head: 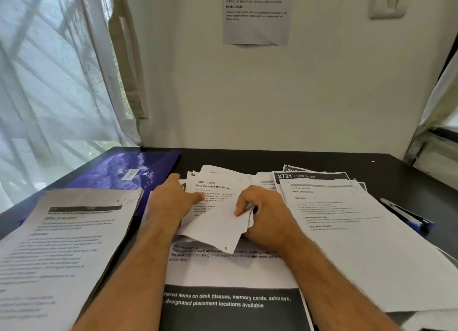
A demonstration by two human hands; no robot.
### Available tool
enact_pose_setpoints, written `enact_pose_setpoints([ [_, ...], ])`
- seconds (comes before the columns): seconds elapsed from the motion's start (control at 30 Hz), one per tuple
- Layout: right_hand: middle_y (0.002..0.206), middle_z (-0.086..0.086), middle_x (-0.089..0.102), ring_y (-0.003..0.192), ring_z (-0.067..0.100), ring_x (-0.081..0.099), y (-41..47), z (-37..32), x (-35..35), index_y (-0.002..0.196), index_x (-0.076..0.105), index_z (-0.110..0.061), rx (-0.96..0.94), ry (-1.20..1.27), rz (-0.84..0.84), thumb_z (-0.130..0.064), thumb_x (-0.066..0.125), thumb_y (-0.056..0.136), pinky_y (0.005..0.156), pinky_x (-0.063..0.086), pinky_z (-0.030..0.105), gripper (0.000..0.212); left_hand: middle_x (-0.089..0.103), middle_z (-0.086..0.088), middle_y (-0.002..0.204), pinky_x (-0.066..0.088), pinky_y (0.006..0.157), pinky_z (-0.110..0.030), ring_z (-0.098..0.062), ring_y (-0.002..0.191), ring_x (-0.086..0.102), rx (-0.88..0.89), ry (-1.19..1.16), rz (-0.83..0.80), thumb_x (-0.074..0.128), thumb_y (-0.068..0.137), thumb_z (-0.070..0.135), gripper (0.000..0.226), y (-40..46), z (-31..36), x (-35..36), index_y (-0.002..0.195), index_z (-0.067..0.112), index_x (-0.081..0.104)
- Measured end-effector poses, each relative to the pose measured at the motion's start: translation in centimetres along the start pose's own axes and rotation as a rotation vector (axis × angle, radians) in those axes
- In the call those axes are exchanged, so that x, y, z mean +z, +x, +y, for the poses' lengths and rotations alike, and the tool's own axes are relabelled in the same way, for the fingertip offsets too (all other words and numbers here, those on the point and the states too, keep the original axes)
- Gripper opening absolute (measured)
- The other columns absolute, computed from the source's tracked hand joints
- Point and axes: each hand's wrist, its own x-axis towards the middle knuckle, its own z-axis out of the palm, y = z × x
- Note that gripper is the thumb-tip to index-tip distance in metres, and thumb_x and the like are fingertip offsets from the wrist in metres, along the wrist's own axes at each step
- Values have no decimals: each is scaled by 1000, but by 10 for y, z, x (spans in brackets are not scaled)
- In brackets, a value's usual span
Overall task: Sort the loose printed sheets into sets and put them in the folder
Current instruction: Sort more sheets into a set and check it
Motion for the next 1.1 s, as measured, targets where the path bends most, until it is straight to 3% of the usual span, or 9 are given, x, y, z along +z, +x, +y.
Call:
enact_pose_setpoints([
  [0.2, 95, -13, 65, 92, 4, 62, 1, -2, 0, 78, 66, -24, -3, 5, -23, -13, 88, 68, 77, 48, 9, 26, 70, 7, 108, 53, 92, -46, -17, 95, 66, 62, -53, 28, 78, 82, 43, 41, -1, 2, 6, 116, 24, 65],
  [0.37, 102, -8, 68, 100, 8, 62, 0, -5, -1, 82, 68, -24, -12, 34, -11, -13, 87, 71, 83, 51, 12, 25, 72, 9, 93, 52, 75, -34, -11, 81, 66, 130, -121, 166, 71, 89, 41, 19, 4, -1, 4, 101, 27, 73],
  [0.53, 103, -8, 68, 102, 7, 63, 1, -5, -2, 85, 68, -22, -61, 71, 45, -13, 88, 68, 87, 54, 18, 28, 74, 4, 98, 44, 69, -24, -13, 84, 64, 42, -336, 318, 64, 96, 32, 23, 6, -2, -8, 113, 23, 75],
  [0.6, 107, -7, 68, 106, 8, 62, 1, -4, -3, 87, 67, -22, -69, 63, 45, -14, 87, 69, 90, 54, 19, 28, 74, 4, 96, 47, 72, -28, -16, 85, 65, 22, -376, 336, 62, 97, 32, 22, 6, -2, -11, 112, 23, 75],
  [0.73, 108, -9, 66, 106, 5, 60, 0, -7, -1, 95, 69, -21, -92, 44, 55, -16, 77, 73, 90, 52, 15, 24, 68, 4, 83, 45, 73, -33, -24, 84, 65, 21, -357, 360, 57, 97, 29, 18, 6, 0, -15, 88, 20, 70],
  [0.83, 104, -13, 63, 97, 1, 58, 2, -13, 1, 101, 68, -21, -76, 11, 84, -14, 68, 85, 84, 50, 11, 17, 68, 0, 86, 42, 74, -33, -25, 85, 61, 44, -360, 389, 55, 97, 26, 17, 1, 9, -21, 91, 17, 69],
  [0.93, 105, -16, 58, 91, -2, 54, 13, -22, -4, 109, 65, -23, -28, -69, 111, -17, 62, 95, 83, 47, 9, 15, 67, -4, 90, 42, 77, -35, -25, 84, 56, 116, -357, 574, 54, 99, 28, 23, -10, 18, -32, 98, 12, 70],
  [1.03, 108, -9, 57, 94, 5, 52, 35, -29, -10, 117, 61, -21, 41, -153, 42, -19, 55, 98, 85, 51, 20, 20, 72, -4, 99, 51, 89, -45, -28, 90, 63, 205, -390, 747, 53, 101, 32, 27, -17, 30, -47, 107, 14, 72],
  [1.1, 116, -5, 54, 101, 11, 54, 48, -35, -12, 128, 57, -21, 99, -188, -32, -14, 56, 95, 94, 53, 29, 34, 75, -3, 104, 56, 88, -44, -26, 92, 68, 292, -415, 780, 53, 102, 33, 26, -17, 40, -58, 112, 18, 72],
])
